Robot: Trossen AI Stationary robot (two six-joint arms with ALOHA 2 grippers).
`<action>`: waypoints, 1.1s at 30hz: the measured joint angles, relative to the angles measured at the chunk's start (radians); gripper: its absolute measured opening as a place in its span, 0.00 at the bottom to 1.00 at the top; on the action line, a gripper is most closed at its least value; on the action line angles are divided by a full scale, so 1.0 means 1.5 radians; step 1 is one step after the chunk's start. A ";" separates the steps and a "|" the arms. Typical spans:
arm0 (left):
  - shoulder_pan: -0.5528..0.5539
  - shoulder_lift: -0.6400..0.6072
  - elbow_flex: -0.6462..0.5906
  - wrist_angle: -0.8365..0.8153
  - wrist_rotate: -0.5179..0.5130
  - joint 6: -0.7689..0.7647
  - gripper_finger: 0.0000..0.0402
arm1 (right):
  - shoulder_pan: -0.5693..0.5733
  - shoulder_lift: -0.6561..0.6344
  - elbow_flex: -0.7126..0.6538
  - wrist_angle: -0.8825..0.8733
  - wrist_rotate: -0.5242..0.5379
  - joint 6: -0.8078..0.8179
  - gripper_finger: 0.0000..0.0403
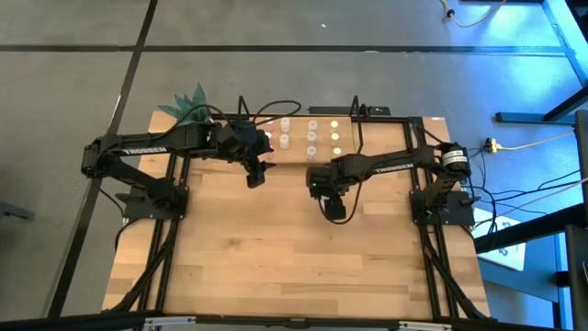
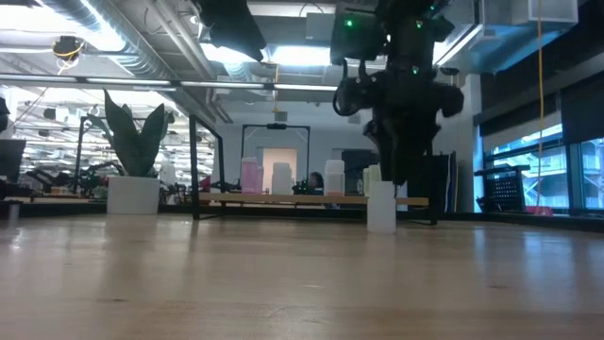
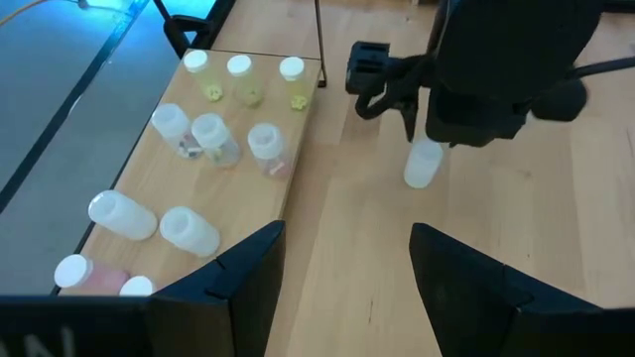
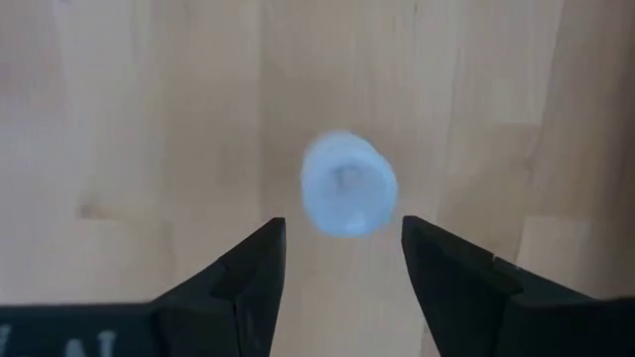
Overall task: Pick and place medicine bottles onto shelf by color
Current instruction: Put the white pill bottle on the shelf aligned with the other white pill bottles
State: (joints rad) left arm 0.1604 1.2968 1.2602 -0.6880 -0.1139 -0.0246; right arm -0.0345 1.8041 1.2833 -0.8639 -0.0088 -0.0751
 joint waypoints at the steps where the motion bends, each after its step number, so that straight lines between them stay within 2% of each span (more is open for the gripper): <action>1: 0.000 0.000 0.000 0.000 0.000 0.000 0.52 | 0.000 0.000 0.010 -0.012 -0.010 0.010 0.51; 7: -0.004 0.000 0.000 0.000 0.005 -0.018 0.52 | 0.000 0.000 0.080 -0.094 -0.034 0.051 0.51; 10: -0.020 0.000 -0.008 0.002 0.014 -0.030 0.52 | 0.000 -0.010 0.111 -0.137 -0.008 0.082 0.51; 14: -0.046 -0.001 -0.041 0.022 0.015 -0.032 0.52 | 0.004 -0.069 0.119 -0.141 0.023 0.101 0.51; 24: -0.083 0.013 -0.159 0.281 0.015 -0.029 0.52 | 0.005 -0.258 0.120 -0.132 0.028 0.156 0.51; 28: -0.083 0.056 -0.176 0.359 0.020 -0.028 0.52 | 0.005 -0.312 0.120 -0.115 0.028 0.152 0.51; 33: -0.098 0.139 -0.176 0.463 0.039 0.028 0.52 | 0.005 -0.349 0.120 -0.101 0.028 0.152 0.51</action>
State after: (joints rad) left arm 0.0129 1.5061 0.9958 0.0062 -0.0559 0.0179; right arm -0.0273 1.2807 1.4631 -1.0149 0.0338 0.1532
